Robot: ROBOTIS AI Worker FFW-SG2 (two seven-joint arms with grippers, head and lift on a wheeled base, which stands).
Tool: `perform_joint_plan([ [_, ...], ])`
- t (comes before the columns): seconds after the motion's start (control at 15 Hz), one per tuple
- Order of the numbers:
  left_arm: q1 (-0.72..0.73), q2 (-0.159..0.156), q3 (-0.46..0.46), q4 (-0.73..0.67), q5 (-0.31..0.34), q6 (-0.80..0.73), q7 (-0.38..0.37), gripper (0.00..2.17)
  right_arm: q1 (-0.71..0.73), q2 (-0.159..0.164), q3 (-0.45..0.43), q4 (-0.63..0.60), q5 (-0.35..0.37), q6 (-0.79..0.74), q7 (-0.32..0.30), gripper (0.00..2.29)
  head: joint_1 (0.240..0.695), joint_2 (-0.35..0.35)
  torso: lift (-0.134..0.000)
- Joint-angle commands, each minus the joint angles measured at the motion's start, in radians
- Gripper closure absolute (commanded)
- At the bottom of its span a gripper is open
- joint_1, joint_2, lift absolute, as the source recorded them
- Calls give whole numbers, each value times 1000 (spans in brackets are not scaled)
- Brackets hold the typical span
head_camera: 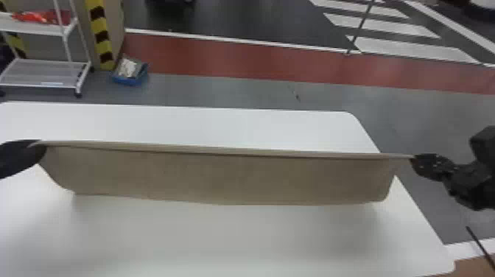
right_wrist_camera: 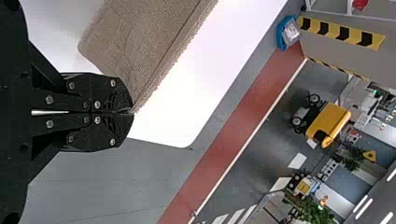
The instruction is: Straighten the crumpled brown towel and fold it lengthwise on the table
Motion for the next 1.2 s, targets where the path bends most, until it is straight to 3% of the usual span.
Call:
perform_joint_plan([
  [0.0,89,-11,33,-26,11,-45,-16,1089,54,16,-43,-2,-17,-50,5,2071,695,-252,-120],
  [0.47,122,-5,38,-17,-24,-69,-73,1085,72,21,-31,29,21,-86,53,2071,695,-270,-120],
  [0.67,66,-1,-1,10,-99,-36,-84,1085,6,-10,33,110,80,-80,71,2071,695,-271,-120],
  [0.87,-19,2,-77,61,-214,38,-96,1085,-95,-33,124,194,135,-65,91,2071,695,-273,-120],
  [1.13,-115,8,-142,148,-262,78,-93,1085,-172,-33,202,245,175,-59,101,2071,695,-260,-120],
])
